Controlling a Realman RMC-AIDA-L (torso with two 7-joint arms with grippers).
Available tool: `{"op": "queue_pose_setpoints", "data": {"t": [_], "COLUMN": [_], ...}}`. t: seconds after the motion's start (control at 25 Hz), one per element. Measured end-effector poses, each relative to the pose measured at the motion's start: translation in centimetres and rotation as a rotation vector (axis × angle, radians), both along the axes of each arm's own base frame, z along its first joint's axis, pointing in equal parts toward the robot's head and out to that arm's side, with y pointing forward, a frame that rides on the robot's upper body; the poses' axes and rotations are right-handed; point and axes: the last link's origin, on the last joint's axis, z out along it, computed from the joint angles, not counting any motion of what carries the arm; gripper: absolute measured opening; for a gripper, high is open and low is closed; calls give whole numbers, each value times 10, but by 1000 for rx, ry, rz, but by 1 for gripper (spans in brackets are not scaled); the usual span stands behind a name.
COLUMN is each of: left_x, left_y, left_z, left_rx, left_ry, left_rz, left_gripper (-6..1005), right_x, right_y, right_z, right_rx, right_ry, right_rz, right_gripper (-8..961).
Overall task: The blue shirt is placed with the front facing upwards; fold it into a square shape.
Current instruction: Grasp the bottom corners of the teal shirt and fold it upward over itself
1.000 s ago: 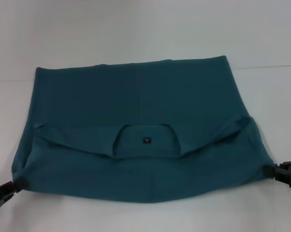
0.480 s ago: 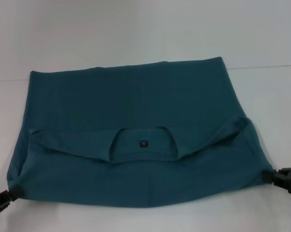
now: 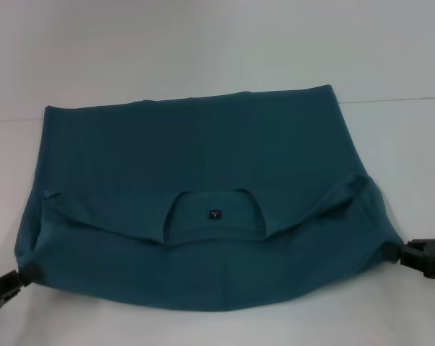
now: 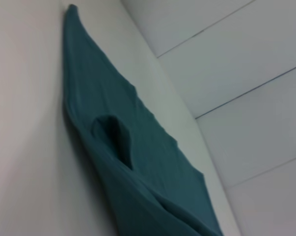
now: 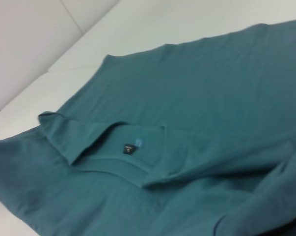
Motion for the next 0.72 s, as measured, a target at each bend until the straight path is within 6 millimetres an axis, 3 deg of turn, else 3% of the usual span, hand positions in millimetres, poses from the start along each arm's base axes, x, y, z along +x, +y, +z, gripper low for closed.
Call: {"op": "queue_pose_setpoints", "data": {"t": [0.4,0.72], "left_x": [2,5], "left_y": [4,15], "left_z": [10,16], "left_rx": [80,152], "left_ry": [-44,-70], "left_rz": [6,16], "left_gripper": [116,116], "right_x": [-9,-16], "right_y": [6,22], "right_z": [32,40], "right_rx": [117,168], "right_ry": [31,41], "right_rz": [26,33], "right_gripper": [71,72]}}
